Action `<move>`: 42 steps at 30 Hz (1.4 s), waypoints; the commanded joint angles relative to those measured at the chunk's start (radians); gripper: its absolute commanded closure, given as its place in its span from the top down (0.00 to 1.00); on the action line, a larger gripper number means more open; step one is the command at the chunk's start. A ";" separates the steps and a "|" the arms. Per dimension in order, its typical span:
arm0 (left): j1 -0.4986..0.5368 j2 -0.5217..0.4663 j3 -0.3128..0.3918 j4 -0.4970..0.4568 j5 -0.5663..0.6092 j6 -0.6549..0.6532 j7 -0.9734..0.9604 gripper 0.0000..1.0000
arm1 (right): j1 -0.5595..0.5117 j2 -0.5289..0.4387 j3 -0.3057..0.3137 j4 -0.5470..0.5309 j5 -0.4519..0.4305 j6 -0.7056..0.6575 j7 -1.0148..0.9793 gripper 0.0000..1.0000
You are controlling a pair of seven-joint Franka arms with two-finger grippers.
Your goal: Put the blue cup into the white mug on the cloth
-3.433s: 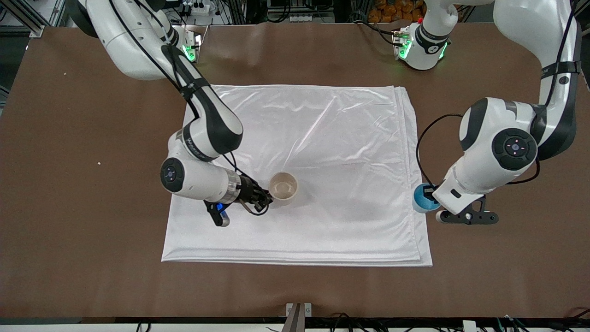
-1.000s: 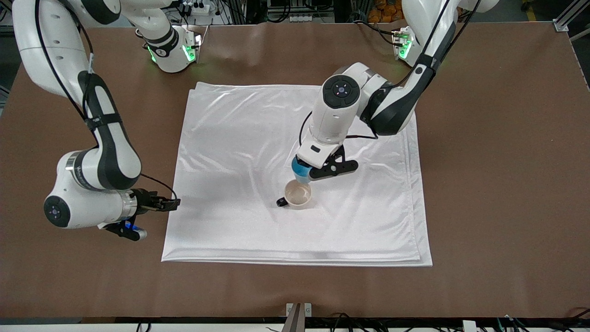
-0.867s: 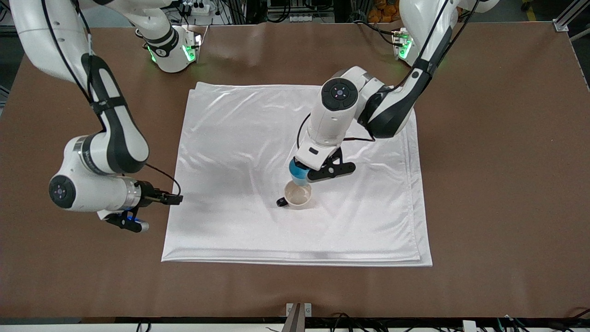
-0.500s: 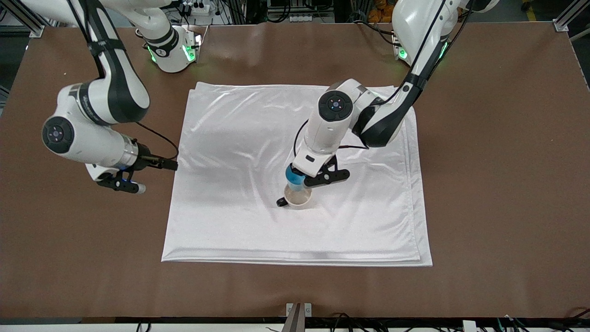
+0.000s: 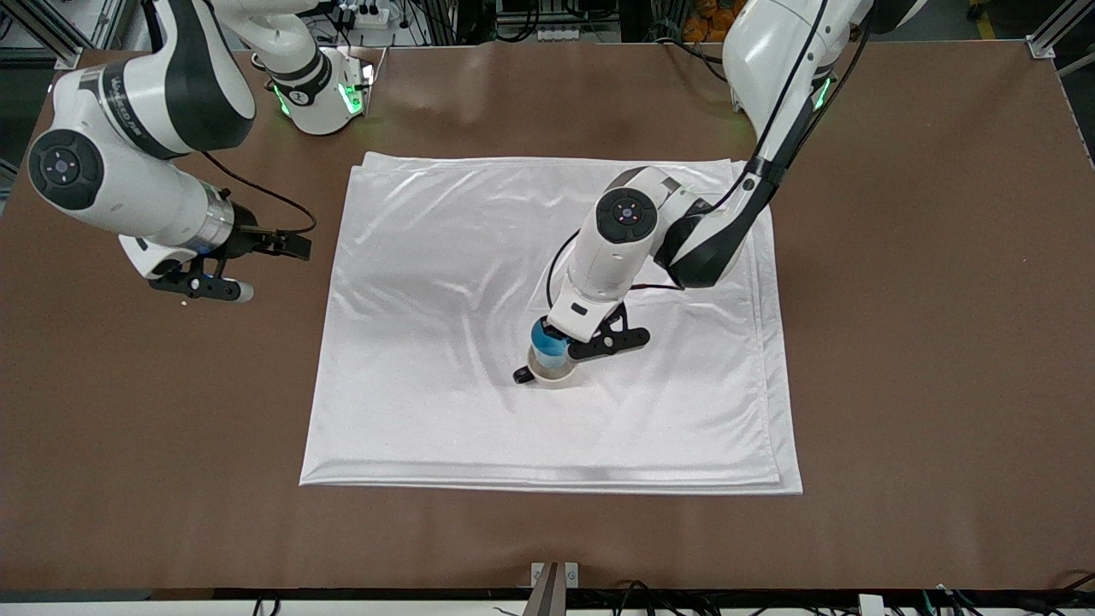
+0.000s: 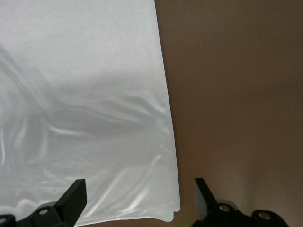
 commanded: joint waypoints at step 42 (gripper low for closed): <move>0.030 -0.160 0.029 0.043 -0.007 -0.137 0.000 1.00 | -0.028 -0.151 -0.006 0.196 -0.097 -0.189 -0.196 1.00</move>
